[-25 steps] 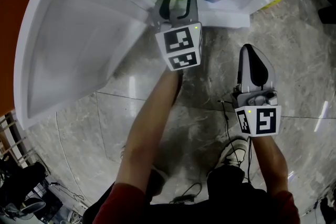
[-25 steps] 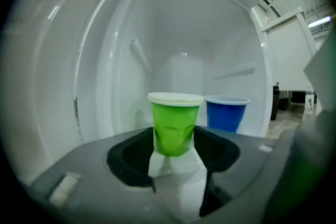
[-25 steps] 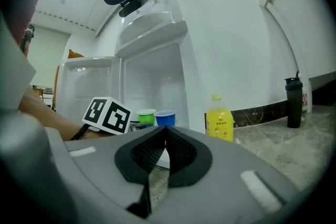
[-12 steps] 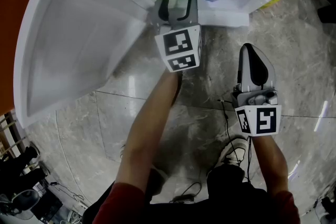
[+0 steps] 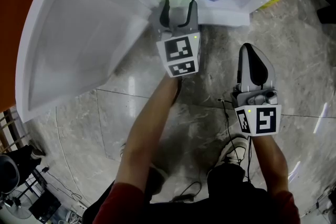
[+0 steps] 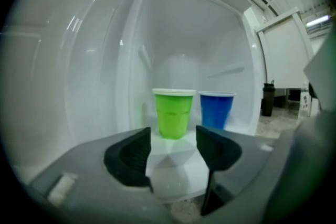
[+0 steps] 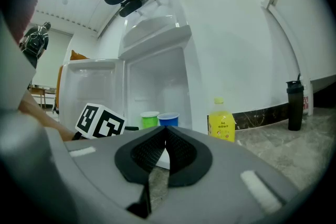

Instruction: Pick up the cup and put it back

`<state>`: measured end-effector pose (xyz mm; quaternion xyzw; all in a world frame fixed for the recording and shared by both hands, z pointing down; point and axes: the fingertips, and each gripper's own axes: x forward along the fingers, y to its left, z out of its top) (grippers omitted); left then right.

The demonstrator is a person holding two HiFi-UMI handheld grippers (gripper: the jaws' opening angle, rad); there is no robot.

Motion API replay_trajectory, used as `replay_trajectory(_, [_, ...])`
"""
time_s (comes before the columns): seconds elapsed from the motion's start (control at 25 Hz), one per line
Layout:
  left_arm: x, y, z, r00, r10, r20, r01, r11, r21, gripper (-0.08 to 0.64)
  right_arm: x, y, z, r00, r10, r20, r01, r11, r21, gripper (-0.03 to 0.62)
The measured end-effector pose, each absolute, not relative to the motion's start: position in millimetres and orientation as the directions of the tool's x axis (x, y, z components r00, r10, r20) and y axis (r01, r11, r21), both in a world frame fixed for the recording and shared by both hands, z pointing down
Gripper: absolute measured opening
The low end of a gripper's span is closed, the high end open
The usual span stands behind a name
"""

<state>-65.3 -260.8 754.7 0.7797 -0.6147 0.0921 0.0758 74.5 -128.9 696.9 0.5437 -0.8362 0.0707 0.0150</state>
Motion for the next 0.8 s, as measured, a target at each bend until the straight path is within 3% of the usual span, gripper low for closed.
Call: replay_trajectory(0.8, [-59.8,-179.4,734.1,0.351,-0.908,0.23,-0.932,-0.362,-0.006,0.27,70.6,-117.1,685.0,-0.423,-0.902,0.089,-0.905,0.415,-0.091,0.002])
